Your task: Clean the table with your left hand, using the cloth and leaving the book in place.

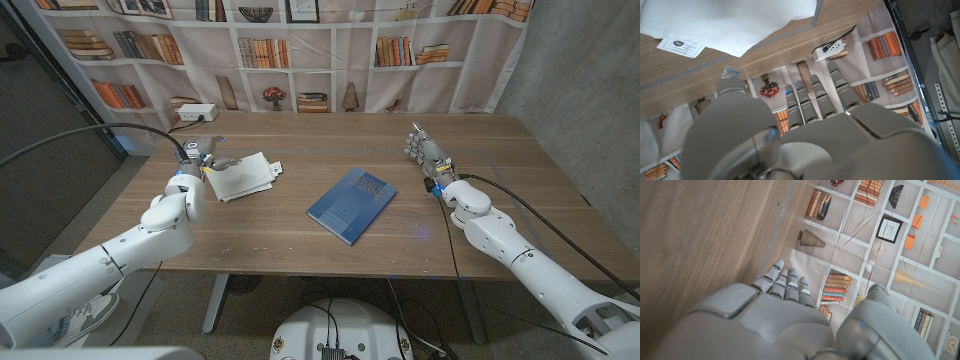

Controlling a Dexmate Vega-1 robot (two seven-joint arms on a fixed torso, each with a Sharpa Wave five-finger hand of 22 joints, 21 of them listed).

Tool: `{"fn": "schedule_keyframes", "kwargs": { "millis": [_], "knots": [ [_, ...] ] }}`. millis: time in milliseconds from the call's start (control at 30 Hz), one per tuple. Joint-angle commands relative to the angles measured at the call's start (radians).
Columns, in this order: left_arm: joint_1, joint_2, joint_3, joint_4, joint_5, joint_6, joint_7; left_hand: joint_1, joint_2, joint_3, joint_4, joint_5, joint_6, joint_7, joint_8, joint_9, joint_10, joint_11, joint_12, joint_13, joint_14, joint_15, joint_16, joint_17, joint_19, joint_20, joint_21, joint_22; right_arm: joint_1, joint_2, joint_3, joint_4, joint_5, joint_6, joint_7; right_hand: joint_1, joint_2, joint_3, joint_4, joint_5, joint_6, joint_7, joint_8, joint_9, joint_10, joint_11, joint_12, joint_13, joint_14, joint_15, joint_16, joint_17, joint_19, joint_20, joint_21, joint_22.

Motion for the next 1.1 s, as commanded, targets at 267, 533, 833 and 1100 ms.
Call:
{"fn": "schedule_keyframes", "kwargs": {
  "millis": [267,533,833,1100],
  "knots": [
    [-0.025,-0.055,0.049,0.101,0.013,-0.059,0.051,0.024,0.010,0.007,-0.013,-0.003,0.021,0.008,0.009,0.004,0.015,-0.002,0.007,0.005,0.008,-0.039,0.005,0.006,-0.004,-0.017,-0.004,0.001,-0.018,-0.021,0.004,-0.047,-0.011,-0.021,-0.024,0.011,0.001,-0.001,-0.007,-0.003,0.007,-0.004,0.004,0.004,0.009,0.002,0.011,0.003,0.014,0.000,0.002,0.000,0.013,0.000,-0.005,0.004],
    [-0.042,-0.100,0.072,0.145,0.002,-0.055,0.050,0.034,0.020,0.013,-0.015,-0.004,0.025,0.009,0.011,0.004,0.017,-0.001,0.008,0.006,0.010,-0.042,0.006,0.007,-0.005,-0.031,-0.007,0.000,-0.020,-0.028,0.007,-0.056,-0.002,-0.039,-0.021,0.012,0.002,-0.002,-0.008,-0.004,0.008,-0.006,0.004,0.004,0.012,0.002,0.011,0.003,0.017,0.000,0.002,0.000,0.016,0.001,-0.008,0.004],
    [-0.047,-0.150,0.086,0.205,-0.026,-0.080,0.094,0.042,0.033,0.019,-0.016,-0.006,0.025,0.010,0.010,0.005,0.014,0.004,0.007,0.007,0.006,-0.036,0.005,0.008,-0.016,-0.034,-0.013,0.000,-0.009,-0.033,0.004,-0.044,0.002,-0.048,-0.004,0.013,0.003,-0.003,-0.009,-0.004,0.010,-0.009,0.005,0.004,0.013,0.002,0.012,0.003,0.017,0.000,0.002,0.000,0.018,0.001,-0.011,0.004],
    [-0.037,-0.164,0.082,0.231,-0.054,-0.120,0.141,0.060,0.045,0.027,-0.021,-0.009,0.044,0.021,0.017,0.006,0.023,0.001,0.011,0.008,0.012,-0.041,0.007,0.008,-0.003,-0.051,-0.011,-0.001,-0.002,-0.037,-0.001,-0.041,-0.001,-0.053,0.006,0.013,0.004,-0.004,-0.010,-0.005,0.011,-0.009,0.004,0.004,0.015,0.006,0.012,0.003,0.019,0.001,0.002,0.000,0.020,0.002,-0.014,0.004]
  ]
}}
